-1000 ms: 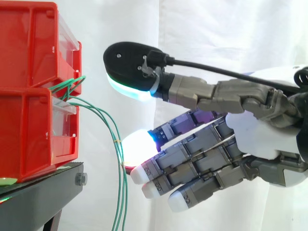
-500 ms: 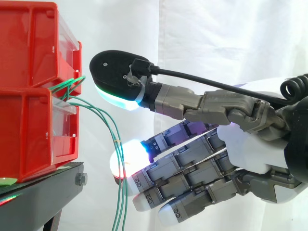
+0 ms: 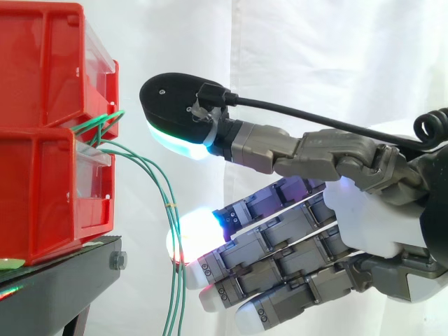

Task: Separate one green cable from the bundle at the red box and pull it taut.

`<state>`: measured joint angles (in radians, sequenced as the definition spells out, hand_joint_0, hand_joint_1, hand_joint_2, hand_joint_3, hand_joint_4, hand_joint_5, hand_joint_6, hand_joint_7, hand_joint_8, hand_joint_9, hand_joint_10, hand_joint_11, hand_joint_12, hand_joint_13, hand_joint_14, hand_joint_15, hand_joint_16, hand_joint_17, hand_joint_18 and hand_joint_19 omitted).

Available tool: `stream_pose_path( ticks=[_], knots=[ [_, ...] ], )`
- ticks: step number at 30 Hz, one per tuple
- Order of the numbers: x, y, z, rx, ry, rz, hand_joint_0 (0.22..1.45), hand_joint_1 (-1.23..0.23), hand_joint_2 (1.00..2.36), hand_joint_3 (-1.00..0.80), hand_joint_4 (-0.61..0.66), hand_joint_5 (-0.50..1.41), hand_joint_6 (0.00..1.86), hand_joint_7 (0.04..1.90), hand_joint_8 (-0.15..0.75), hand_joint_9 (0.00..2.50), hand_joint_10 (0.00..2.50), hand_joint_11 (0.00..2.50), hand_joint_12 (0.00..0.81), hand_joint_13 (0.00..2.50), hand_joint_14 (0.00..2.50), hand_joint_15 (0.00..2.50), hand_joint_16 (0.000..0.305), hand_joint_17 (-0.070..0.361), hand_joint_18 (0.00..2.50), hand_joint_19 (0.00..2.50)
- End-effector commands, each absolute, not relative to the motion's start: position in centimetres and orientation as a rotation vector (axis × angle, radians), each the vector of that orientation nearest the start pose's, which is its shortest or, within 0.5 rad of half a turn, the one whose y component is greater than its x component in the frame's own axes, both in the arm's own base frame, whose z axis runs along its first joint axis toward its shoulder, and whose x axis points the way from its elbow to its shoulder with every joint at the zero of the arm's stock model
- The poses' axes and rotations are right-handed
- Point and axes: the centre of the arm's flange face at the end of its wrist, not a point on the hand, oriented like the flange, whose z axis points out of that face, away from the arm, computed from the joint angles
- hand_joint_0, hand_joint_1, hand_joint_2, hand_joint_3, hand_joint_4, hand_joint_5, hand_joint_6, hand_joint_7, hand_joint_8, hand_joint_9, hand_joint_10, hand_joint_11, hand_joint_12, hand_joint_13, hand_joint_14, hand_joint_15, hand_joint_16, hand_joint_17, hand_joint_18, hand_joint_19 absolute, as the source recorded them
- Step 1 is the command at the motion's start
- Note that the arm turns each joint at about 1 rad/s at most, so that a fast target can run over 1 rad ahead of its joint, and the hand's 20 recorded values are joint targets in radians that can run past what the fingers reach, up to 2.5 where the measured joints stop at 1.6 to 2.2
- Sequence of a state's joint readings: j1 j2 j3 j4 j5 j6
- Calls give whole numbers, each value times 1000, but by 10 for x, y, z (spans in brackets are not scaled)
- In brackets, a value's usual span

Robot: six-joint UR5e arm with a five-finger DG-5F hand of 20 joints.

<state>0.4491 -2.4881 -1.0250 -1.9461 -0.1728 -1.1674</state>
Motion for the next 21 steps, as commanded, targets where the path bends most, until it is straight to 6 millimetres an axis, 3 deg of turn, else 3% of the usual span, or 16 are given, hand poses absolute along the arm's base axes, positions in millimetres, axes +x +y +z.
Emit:
stream_pose_path(
  ticks=[1, 21],
  knots=[
    [810, 137, 225, 1316, 625, 188, 359, -600, 1000, -500, 389, -97, 503, 861, 382, 816, 14, 479, 469, 645, 15, 485, 87, 196, 766, 528],
    [813, 139, 233, 1347, 583, 209, 359, -597, 1000, -500, 393, -94, 504, 849, 384, 818, 14, 491, 467, 639, 15, 485, 85, 192, 732, 525]
  ],
)
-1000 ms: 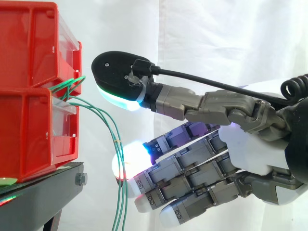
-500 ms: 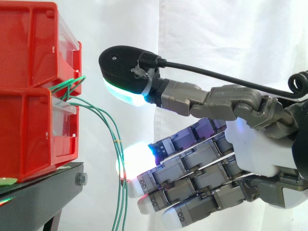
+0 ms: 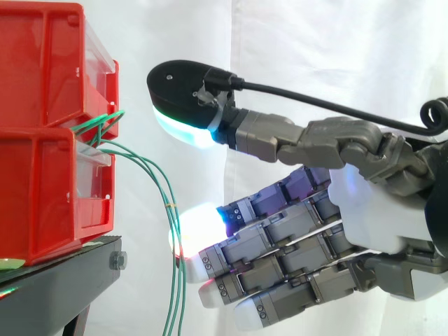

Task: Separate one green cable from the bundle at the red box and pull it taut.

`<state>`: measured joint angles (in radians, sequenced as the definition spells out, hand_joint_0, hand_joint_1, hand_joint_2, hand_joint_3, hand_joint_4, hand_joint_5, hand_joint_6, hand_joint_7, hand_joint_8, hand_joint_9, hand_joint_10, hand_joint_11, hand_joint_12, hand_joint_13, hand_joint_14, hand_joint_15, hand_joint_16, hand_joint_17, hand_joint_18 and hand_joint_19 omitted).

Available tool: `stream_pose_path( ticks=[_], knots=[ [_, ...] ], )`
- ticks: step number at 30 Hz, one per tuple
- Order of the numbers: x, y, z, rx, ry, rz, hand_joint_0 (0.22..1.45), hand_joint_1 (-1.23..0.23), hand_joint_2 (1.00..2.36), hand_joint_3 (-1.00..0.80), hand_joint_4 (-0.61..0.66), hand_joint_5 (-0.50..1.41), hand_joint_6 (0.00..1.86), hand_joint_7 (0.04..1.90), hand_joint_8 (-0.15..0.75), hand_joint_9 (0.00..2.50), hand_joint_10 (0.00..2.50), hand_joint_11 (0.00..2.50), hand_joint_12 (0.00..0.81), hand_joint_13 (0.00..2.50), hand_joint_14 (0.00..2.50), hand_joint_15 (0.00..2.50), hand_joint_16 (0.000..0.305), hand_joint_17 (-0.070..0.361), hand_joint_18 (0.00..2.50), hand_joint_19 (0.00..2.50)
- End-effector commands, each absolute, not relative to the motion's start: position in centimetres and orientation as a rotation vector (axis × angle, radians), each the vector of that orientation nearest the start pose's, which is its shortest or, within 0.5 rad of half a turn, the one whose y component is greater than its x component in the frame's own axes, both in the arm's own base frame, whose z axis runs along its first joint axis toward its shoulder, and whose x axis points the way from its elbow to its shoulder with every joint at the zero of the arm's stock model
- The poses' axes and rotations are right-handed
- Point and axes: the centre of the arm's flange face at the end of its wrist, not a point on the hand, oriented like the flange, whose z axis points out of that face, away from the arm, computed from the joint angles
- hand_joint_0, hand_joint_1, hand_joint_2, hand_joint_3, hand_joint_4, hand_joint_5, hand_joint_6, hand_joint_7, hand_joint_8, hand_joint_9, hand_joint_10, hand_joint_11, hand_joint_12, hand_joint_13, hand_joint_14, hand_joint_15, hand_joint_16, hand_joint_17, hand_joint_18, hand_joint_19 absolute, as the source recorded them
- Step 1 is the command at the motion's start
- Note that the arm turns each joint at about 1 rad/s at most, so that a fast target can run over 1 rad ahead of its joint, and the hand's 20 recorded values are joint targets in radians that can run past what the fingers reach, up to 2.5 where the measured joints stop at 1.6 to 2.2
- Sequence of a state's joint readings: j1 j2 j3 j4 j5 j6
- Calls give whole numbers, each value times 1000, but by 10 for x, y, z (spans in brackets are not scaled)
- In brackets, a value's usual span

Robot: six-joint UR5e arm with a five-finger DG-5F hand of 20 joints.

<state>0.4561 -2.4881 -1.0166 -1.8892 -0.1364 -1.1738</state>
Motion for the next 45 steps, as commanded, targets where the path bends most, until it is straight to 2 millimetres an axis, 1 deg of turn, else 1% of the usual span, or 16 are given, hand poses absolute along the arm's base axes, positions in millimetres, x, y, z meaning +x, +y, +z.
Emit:
stream_pose_path(
  ticks=[1, 4, 5, 11, 14, 15, 17, 19, 21, 28, 30, 33, 37, 39, 45],
  knots=[
    [815, 138, 237, 1345, 585, 199, 359, -597, 1000, -500, 392, -94, 503, 847, 382, 818, 15, 494, 466, 639, 15, 489, 85, 192, 733, 526],
    [817, 138, 242, 1341, 589, 190, 359, -596, 1000, -500, 393, -95, 504, 852, 381, 816, 14, 488, 465, 634, 15, 484, 85, 192, 730, 535],
    [820, 138, 250, 1341, 586, 185, 359, -597, 1000, -500, 393, -95, 503, 851, 380, 816, 16, 479, 465, 634, 15, 487, 85, 192, 730, 535],
    [821, 140, 253, 1352, 576, 185, 360, -598, 1000, -500, 393, -95, 504, 849, 379, 814, 16, 487, 465, 635, 15, 487, 85, 192, 728, 528],
    [822, 144, 251, 1363, 578, 177, 360, -597, 1000, -500, 389, -95, 504, 847, 381, 816, 16, 480, 464, 635, 15, 487, 85, 191, 729, 528],
    [824, 146, 244, 1366, 587, 164, 360, -596, 1000, -500, 388, -95, 503, 848, 382, 816, 16, 479, 466, 635, 16, 482, 85, 191, 728, 528],
    [826, 147, 247, 1381, 575, 169, 360, -597, 1000, -500, 391, -95, 504, 854, 381, 818, 15, 491, 465, 635, 17, 487, 85, 191, 728, 528],
    [830, 149, 233, 1388, 575, 164, 360, -598, 1000, -500, 390, -94, 503, 847, 382, 820, 15, 492, 465, 636, 15, 489, 85, 191, 728, 528],
    [832, 151, 239, 1397, 565, 172, 360, -597, 1000, -500, 390, -95, 504, 849, 383, 820, 15, 489, 465, 637, 15, 488, 85, 191, 728, 536],
    [831, 151, 238, 1421, 573, 150, 361, -596, 1000, -500, 393, -95, 503, 849, 380, 816, 15, 491, 465, 638, 15, 479, 85, 190, 728, 536],
    [834, 152, 247, 1429, 574, 144, 360, -598, 1000, -500, 389, -95, 503, 850, 380, 816, 14, 488, 465, 637, 15, 488, 84, 190, 724, 537],
    [835, 152, 251, 1450, 582, 128, 361, -597, 1000, -500, 387, -95, 503, 849, 380, 816, 14, 488, 463, 638, 15, 486, 84, 189, 724, 546],
    [835, 153, 251, 1458, 574, 134, 364, -597, 1000, -500, 395, -95, 503, 857, 379, 814, 14, 488, 463, 635, 17, 483, 83, 186, 715, 537],
    [836, 153, 254, 1461, 569, 140, 365, -597, 1000, -500, 399, -94, 504, 865, 379, 815, 15, 492, 462, 636, 15, 484, 82, 186, 712, 540],
    [835, 152, 250, 1484, 562, 144, 370, -603, 1000, -500, 413, -86, 504, 891, 375, 818, 15, 484, 458, 634, 17, 485, 81, 182, 698, 549]
  ],
)
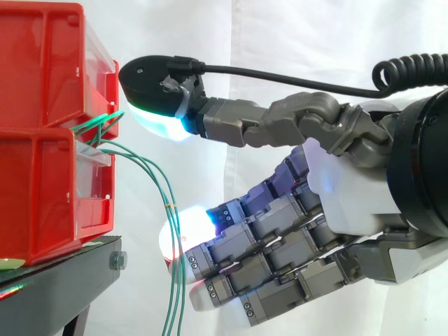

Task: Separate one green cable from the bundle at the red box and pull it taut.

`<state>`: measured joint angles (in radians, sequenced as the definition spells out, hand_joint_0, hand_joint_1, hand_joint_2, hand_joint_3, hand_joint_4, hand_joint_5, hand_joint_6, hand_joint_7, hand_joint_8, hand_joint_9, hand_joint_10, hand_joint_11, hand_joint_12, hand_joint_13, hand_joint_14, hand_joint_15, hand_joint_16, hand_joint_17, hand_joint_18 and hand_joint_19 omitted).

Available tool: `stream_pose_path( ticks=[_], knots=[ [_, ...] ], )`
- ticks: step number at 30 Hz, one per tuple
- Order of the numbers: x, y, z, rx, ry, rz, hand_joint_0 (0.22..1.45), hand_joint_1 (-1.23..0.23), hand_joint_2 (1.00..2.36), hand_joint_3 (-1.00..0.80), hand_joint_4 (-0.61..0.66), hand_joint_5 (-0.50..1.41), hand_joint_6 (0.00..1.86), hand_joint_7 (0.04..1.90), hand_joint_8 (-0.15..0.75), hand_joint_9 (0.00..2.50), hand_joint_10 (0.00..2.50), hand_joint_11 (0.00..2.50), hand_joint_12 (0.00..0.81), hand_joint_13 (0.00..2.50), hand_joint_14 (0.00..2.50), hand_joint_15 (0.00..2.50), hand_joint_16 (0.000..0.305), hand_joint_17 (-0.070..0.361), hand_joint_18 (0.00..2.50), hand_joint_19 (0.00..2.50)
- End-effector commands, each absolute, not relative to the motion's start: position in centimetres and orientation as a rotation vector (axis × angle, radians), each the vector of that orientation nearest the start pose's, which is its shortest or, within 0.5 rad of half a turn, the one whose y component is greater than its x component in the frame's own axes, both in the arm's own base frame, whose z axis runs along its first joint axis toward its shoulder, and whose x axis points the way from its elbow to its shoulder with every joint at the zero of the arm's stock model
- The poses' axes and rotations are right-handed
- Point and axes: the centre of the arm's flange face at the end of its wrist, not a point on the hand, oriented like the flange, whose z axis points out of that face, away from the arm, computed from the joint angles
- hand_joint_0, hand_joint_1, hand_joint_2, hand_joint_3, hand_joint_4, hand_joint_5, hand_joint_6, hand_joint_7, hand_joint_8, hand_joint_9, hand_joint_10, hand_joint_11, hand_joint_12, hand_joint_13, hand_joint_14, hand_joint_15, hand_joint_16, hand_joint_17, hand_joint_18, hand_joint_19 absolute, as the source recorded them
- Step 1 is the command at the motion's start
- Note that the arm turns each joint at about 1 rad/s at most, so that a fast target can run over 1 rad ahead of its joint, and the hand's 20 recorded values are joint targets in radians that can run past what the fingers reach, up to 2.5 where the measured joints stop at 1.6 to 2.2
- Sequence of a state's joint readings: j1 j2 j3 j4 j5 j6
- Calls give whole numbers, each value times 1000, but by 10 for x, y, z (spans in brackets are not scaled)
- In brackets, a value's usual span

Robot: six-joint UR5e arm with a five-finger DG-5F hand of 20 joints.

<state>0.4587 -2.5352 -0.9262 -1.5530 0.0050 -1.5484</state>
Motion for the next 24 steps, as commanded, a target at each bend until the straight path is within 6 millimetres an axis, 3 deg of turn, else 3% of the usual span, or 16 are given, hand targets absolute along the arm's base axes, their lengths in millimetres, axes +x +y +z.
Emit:
stream_pose_path(
  ticks=[1, 7, 16, 24],
  knots=[
    [834, 152, 249, 1484, 564, 143, 371, -605, 1000, -500, 412, -86, 504, 892, 373, 817, 16, 486, 458, 634, 17, 485, 81, 181, 694, 550],
    [832, 151, 239, 1484, 563, 143, 376, -613, 1000, -500, 458, -64, 505, 1025, 366, 828, 15, 492, 451, 627, 15, 483, 79, 178, 671, 550],
    [830, 146, 235, 1465, 577, 122, 383, -629, 1000, -500, 408, -82, 504, 901, 362, 844, 15, 504, 447, 625, 17, 485, 78, 176, 667, 554],
    [837, 145, 257, 1417, 564, 132, 386, -650, 1000, -500, 403, -86, 504, 871, 361, 847, 15, 509, 446, 623, 15, 482, 78, 176, 660, 555]
  ],
)
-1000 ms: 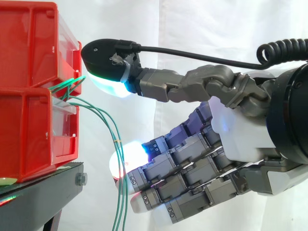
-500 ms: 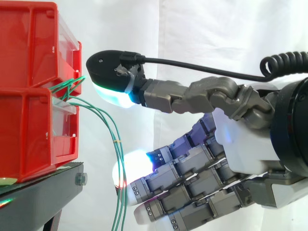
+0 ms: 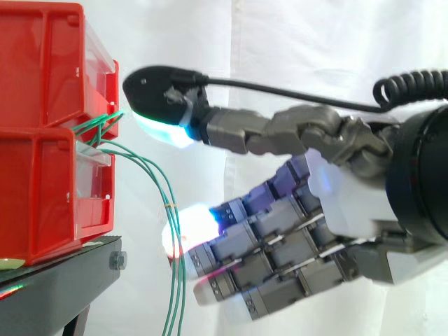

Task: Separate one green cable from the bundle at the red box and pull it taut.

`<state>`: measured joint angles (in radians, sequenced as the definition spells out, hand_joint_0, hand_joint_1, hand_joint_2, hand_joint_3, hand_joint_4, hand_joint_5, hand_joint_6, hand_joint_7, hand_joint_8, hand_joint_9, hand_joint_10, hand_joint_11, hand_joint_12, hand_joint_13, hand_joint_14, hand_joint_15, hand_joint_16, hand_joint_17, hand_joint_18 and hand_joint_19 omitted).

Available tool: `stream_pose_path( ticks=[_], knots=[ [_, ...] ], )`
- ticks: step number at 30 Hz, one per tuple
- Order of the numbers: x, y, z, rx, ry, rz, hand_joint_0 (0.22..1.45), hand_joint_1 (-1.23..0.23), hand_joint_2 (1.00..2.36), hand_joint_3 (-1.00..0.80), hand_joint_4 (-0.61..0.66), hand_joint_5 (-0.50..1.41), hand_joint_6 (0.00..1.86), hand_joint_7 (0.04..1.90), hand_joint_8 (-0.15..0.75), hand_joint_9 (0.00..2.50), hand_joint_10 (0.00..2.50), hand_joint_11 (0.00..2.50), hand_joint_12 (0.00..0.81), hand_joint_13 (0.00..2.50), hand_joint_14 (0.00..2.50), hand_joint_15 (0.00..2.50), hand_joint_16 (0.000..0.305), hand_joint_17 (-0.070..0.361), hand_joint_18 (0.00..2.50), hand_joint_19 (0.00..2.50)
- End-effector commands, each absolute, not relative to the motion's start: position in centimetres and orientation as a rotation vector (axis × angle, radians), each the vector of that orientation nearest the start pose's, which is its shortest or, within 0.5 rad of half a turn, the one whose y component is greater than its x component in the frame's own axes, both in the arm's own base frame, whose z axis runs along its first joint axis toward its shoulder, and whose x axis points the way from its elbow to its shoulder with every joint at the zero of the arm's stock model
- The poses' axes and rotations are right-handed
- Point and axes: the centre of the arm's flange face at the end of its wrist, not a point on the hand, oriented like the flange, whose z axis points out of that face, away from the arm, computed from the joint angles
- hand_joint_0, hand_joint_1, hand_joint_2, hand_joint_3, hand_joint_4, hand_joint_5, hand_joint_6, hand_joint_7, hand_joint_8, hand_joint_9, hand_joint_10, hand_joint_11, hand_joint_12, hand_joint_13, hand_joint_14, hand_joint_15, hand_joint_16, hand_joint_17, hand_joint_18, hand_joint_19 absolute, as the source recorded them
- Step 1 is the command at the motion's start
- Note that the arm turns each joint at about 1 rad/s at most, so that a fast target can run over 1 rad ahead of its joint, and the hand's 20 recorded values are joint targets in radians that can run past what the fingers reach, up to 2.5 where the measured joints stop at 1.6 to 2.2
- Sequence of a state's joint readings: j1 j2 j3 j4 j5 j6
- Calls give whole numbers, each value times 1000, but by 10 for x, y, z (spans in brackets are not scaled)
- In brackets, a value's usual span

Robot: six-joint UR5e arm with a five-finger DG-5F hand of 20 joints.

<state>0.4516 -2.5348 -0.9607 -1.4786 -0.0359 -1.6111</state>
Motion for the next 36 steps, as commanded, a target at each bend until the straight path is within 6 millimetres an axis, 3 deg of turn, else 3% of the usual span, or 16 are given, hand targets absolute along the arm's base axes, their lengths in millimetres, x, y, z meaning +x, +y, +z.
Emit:
stream_pose_path(
  ticks=[1, 5, 9, 22, 36],
  knots=[
    [838, 146, 260, 1416, 565, 130, 389, -661, 1000, -500, 401, -86, 504, 872, 361, 846, 16, 519, 445, 621, 16, 483, 78, 175, 656, 556],
    [840, 152, 271, 1412, 582, 119, 427, -761, 1000, -500, 401, -85, 504, 899, 345, 831, 18, 518, 424, 603, 16, 490, 73, 165, 616, 576],
    [840, 154, 268, 1421, 587, 116, 464, -849, 1000, -500, 392, -84, 504, 916, 333, 819, 17, 527, 405, 590, 18, 487, 69, 156, 582, 585],
    [836, 157, 257, 1451, 600, 112, 477, -919, 1000, -500, 368, -92, 504, 930, 324, 786, 17, 538, 399, 571, 19, 489, 68, 153, 559, 582],
    [840, 156, 269, 1416, 617, 87, 536, -971, 1000, -500, 328, -105, 504, 897, 312, 763, 20, 552, 378, 550, 20, 491, 63, 142, 514, 610]
  ],
)
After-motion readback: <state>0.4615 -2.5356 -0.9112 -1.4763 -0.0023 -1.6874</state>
